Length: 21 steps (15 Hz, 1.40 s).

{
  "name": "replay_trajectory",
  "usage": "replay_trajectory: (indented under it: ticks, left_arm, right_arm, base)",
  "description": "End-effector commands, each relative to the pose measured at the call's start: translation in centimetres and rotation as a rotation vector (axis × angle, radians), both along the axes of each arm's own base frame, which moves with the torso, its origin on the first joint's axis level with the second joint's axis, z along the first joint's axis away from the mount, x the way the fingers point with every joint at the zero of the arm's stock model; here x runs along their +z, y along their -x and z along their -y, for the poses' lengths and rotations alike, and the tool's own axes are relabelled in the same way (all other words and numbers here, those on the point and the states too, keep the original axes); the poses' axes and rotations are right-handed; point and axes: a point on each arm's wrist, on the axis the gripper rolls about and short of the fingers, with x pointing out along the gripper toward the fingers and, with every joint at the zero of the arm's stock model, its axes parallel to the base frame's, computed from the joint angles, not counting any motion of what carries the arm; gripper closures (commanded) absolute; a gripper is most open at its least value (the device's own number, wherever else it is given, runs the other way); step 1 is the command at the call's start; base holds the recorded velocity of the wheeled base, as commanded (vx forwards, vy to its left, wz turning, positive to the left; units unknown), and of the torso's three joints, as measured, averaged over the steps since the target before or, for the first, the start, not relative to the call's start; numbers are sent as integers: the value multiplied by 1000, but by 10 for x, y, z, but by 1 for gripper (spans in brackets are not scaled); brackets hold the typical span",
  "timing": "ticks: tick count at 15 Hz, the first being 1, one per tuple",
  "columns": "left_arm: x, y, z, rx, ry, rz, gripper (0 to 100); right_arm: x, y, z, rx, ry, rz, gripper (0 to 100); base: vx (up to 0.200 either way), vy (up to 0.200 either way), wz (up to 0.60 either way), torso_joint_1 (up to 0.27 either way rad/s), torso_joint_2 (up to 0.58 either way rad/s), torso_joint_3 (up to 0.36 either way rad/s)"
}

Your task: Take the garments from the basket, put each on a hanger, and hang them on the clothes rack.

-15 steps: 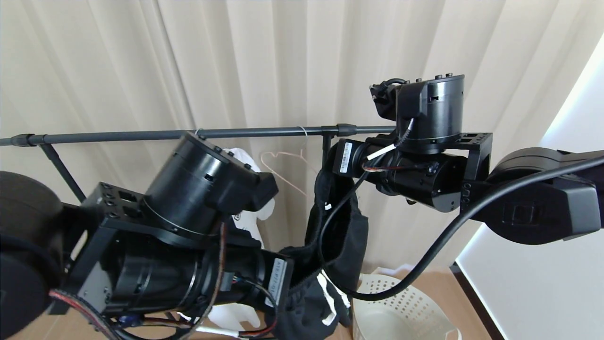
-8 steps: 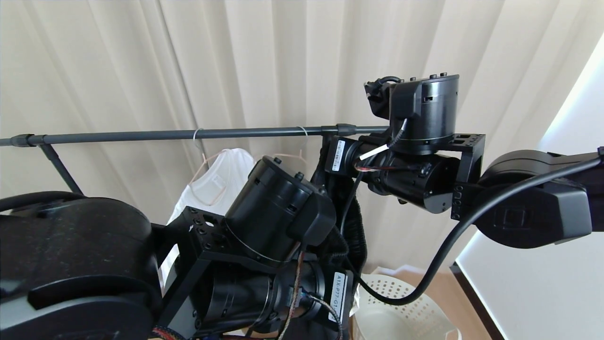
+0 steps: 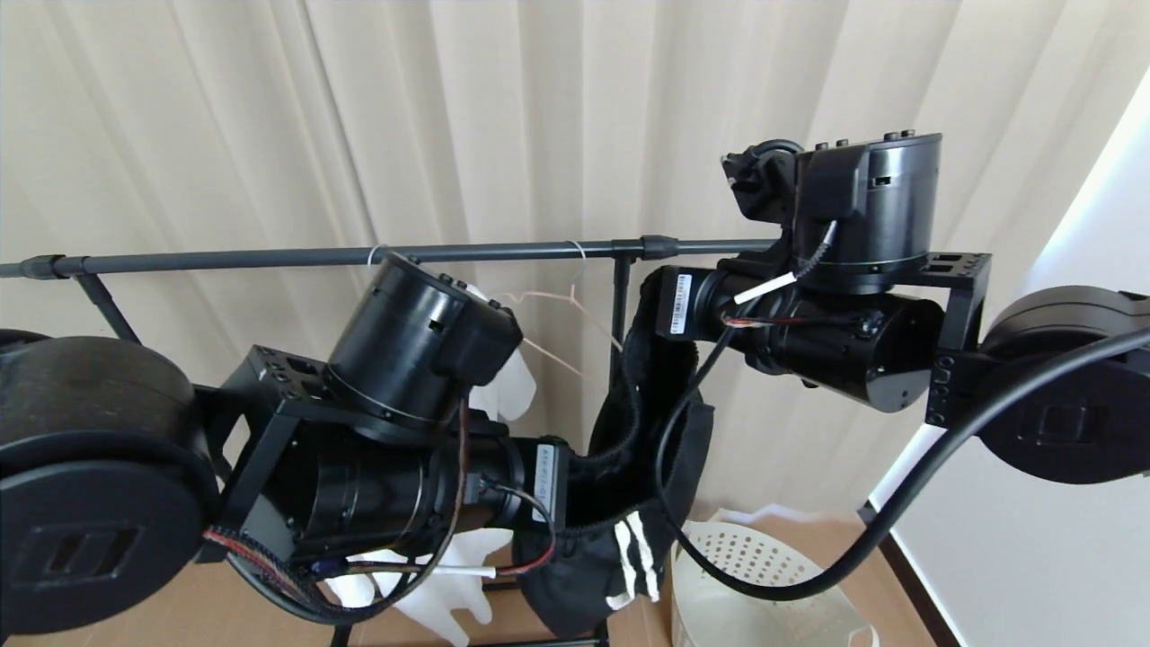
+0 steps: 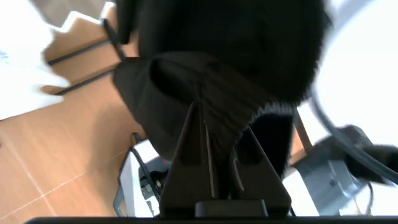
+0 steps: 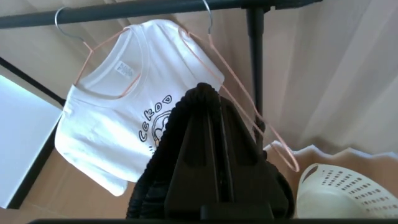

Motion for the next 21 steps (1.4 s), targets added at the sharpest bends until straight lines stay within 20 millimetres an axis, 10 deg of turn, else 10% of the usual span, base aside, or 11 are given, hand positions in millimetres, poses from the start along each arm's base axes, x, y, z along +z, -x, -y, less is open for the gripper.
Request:
replay_trajectory:
  ticks: [1, 6, 7, 14, 21]
  left_arm:
    - [4, -16, -20, 108, -3, 24, 100]
    - [11, -21, -20, 115, 35, 62, 100]
    - [10, -17, -17, 92, 26, 65, 0]
    - [9, -10, -17, 21, 31, 56, 0]
    - [-27, -79, 18, 146, -46, 66, 0]
  right_arm:
    - [8, 15, 20, 4, 58, 31, 100]
    - [-4, 39, 41, 60, 278, 65, 100]
    - [-6, 43, 44, 69, 313, 69, 100]
    - [-11, 50, 76, 50, 481, 97, 100]
    - [-15, 40, 139, -37, 707, 12, 100]
  base:
    - [0, 0, 0, 0, 0, 0]
    - [0, 0, 0, 0, 0, 0]
    - [0, 0, 0, 0, 0, 0]
    - [0, 0, 0, 0, 0, 0]
    - [0, 0, 0, 0, 0, 0]
